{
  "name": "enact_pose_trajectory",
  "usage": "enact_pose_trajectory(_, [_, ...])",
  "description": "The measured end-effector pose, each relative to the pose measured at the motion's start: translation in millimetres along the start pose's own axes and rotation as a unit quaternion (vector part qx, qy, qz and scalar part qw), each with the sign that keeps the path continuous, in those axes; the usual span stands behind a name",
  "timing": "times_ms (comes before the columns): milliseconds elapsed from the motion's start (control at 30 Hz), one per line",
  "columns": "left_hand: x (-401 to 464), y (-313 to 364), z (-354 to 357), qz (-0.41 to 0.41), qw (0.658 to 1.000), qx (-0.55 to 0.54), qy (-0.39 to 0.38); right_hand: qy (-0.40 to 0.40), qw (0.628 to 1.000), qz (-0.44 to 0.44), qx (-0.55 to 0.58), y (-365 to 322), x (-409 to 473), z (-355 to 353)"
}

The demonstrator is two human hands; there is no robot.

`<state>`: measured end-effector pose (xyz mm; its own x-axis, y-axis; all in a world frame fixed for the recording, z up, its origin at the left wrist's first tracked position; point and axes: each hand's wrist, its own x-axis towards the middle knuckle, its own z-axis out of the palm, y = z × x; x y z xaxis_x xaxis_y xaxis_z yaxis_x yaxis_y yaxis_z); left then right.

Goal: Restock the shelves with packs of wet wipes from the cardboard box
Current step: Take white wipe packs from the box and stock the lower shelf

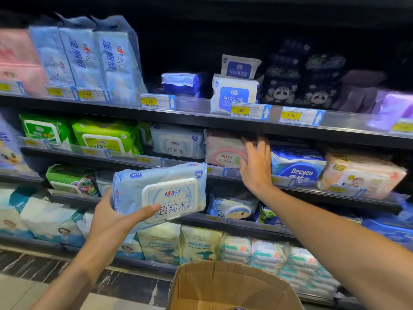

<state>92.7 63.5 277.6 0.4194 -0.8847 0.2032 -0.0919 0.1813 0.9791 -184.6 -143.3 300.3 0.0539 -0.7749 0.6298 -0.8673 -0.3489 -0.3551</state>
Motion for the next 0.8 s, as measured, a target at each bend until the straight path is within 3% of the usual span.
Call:
enact_pose_trajectory(100, [1.6, 2.5, 1.9, 0.002, 1.0, 0.001, 0.006, 0.03, 0.983, -0.092, 0.157, -8.3, -24.5, -8.3])
enact_pose_trajectory(167, [4.9, 4.1, 6.0, 0.005, 1.0, -0.003, 0.008, -0.074, 0.949, -0.086, 0.294, -22.1, -42.5, -15.5])
enact_pose_trajectory(267, [9.1, 6.1, 14.7, 0.006, 1.0, -0.013, 0.009, -0.29, 0.846, 0.004, 0.447, -48.8, -61.8, -19.6])
enact_pose_trajectory(367, [12.5, 4.5, 19.6, 0.007, 1.0, -0.025, -0.003, -0.351, 0.779, 0.041, 0.518, -69.2, -62.8, -18.9])
enact_pose_trajectory(533, [25.6, 5.6, 15.7, 0.046, 0.999, -0.009, 0.014, -0.263, 0.792, 0.07, 0.546, -90.3, -60.3, -20.8])
enact_pose_trajectory(667, [44.0, 7.2, 17.3, 0.106, 0.993, 0.045, 0.003, -0.165, 0.844, 0.065, 0.506, -96.0, -61.4, -10.6])
enact_pose_trajectory(800, [66.5, 3.9, 26.0, 0.167, 0.981, 0.091, 0.032, -0.142, 0.863, 0.062, 0.481, -95.9, -47.0, -0.3])
